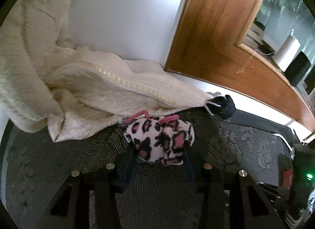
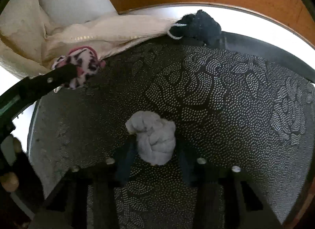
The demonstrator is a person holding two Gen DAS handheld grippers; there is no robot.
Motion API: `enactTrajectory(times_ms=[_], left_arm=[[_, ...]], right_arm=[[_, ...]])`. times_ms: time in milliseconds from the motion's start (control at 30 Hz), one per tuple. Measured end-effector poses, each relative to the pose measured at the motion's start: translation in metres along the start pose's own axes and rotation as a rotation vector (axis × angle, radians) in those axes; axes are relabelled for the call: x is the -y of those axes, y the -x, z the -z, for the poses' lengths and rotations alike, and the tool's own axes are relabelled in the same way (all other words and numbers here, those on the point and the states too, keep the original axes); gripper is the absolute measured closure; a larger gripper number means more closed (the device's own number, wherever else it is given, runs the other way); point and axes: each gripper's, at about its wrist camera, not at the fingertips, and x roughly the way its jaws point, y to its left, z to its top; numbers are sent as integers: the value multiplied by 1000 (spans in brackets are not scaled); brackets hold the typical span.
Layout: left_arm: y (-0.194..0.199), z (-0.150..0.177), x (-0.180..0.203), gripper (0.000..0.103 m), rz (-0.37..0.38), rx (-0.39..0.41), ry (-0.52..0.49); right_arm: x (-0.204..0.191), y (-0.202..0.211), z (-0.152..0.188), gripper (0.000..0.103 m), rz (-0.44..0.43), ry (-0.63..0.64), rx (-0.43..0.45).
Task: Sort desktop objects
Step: 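Grasp the pink-leopard plush with left gripper while right grasps the grey knotted plush, then carry both into the tray and open both grippers to release them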
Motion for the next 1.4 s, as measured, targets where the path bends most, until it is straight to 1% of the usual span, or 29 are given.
enactTrajectory(times_ms=[100, 200, 400, 467, 500, 633, 800, 1000, 1067, 1167, 1267, 1400], left_arm=[[17, 4, 7, 56, 7, 3, -8], [32, 8, 19, 56, 17, 8, -18], [60, 25, 74, 56, 81, 19, -87], [70, 32, 95, 56, 108, 19, -117], [75, 35, 107, 56, 123, 19, -132], [90, 60, 164, 56, 199, -9, -198], [107, 92, 235, 56, 290, -55, -275], [119, 131, 330, 56, 389, -107, -390], [118, 140, 355, 56, 407, -118, -423], [108, 152, 386, 56, 411, -142, -452], [88, 158, 409, 56, 394, -159, -473], [63, 160, 425, 56, 362, -174, -488]], right_arm=[[-3, 15, 8, 65, 5, 12, 16], [2, 41, 22, 65, 2, 6, 52], [41, 107, 65, 65, 16, -91, 131], [62, 129, 87, 65, 32, -135, 155], [70, 136, 97, 65, 40, -155, 165], [126, 189, 147, 65, 85, -258, 208], [186, 252, 214, 65, 155, -381, 257], [246, 303, 272, 65, 211, -503, 308], [260, 310, 282, 65, 212, -523, 319], [269, 315, 290, 65, 201, -530, 325], [272, 313, 284, 65, 186, -513, 326], [275, 310, 276, 65, 165, -491, 328]])
